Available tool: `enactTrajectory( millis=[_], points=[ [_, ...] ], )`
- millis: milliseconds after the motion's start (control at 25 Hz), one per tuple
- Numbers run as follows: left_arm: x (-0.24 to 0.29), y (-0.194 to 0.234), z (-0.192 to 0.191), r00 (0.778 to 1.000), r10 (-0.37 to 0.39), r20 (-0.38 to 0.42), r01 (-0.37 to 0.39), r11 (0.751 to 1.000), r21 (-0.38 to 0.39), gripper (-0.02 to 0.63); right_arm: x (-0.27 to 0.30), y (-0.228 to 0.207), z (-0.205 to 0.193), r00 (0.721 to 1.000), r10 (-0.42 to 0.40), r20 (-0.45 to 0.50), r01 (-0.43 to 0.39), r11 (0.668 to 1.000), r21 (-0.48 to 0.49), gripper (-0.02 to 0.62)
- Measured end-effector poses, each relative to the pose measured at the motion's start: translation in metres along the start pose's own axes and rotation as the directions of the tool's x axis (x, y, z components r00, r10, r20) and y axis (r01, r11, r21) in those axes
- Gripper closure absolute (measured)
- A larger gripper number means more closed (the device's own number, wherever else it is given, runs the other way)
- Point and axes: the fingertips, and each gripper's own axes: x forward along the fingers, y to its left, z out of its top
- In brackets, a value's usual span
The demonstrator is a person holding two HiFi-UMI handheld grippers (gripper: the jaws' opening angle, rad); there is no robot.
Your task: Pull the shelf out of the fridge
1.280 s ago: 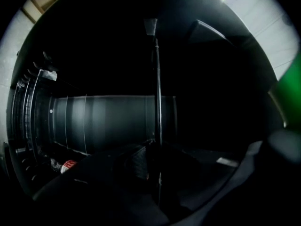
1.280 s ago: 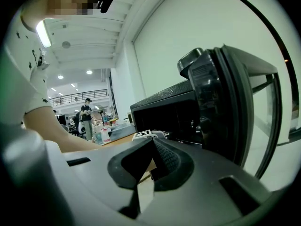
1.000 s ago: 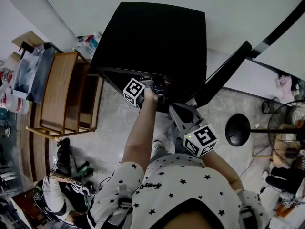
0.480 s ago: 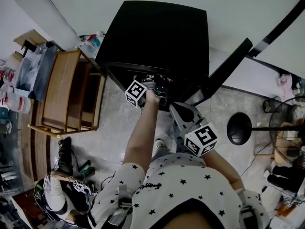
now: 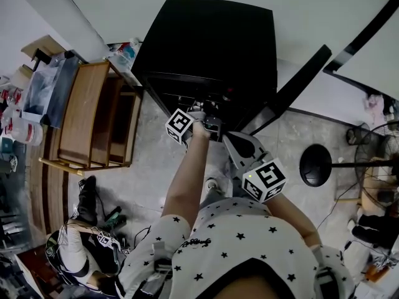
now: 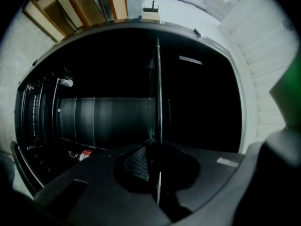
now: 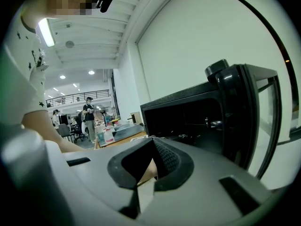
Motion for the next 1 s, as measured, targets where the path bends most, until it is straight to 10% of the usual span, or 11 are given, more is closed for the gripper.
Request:
enactTrajectory(
  millis=[1000],
  points=[
    [-0.071, -0.011, -0.009, 0.999, -0.039, 0.004, 0.039, 0.999, -0.007, 0.581, -0.014, 0.04, -0.004, 1.0, 0.014, 0.027, -0.014, 1.0, -0.009, 0.601]
  ],
)
